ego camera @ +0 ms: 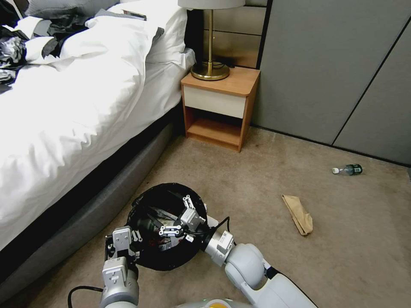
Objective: Pick up the trash bin, then pick up the garbage from the floor and place it into the trash bin.
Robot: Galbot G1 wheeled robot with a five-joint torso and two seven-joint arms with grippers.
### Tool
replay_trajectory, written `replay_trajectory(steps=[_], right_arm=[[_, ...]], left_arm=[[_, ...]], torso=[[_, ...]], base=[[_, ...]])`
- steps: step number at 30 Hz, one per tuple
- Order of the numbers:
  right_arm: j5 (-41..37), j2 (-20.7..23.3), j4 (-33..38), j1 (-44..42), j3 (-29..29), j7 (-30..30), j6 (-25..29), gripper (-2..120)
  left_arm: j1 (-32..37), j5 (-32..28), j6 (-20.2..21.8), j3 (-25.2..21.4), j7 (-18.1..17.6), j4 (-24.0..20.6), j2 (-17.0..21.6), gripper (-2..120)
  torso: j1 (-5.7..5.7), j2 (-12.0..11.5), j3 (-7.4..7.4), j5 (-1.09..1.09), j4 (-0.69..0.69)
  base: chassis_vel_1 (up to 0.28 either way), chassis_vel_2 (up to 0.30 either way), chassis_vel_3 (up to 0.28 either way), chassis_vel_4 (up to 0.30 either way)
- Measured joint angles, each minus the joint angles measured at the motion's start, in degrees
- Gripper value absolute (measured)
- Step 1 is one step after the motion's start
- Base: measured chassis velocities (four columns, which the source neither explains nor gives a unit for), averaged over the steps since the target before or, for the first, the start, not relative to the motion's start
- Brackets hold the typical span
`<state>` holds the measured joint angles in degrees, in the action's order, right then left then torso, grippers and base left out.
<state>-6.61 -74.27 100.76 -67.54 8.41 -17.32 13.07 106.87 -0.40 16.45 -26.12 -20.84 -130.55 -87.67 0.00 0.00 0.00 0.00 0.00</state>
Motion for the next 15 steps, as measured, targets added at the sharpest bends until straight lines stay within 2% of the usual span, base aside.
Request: replay_trajectory(steps=[7,11,15], right_arm=[[0.1,0.9,2.1,-0.6,-1.2,-0.1,0.1,113],[0.1,0.9,4.1,-0.7,-2.0,0.3,0.1,114],[2.7,0.4,9.5,-0.9,-6.2,3.9,0.2,113]], left_arm=[[0.0,0.0,0.0,0.0,0.0,0.0,0.0,1],[0.0,0.0,0.0,0.0,0.0,0.0,0.0,1],[0.0,0.0,0.0,0.0,0.0,0.0,0.0,1]], torso=[[0.0,0.0,0.0,0.0,0.0],[0.0,0.0,0.0,0.0,0.0],[0.0,0.0,0.0,0.0,0.01]], base=[[0.0,0.0,0.0,0.0],[0.0,0.0,0.0,0.0],[0.0,0.0,0.0,0.0]])
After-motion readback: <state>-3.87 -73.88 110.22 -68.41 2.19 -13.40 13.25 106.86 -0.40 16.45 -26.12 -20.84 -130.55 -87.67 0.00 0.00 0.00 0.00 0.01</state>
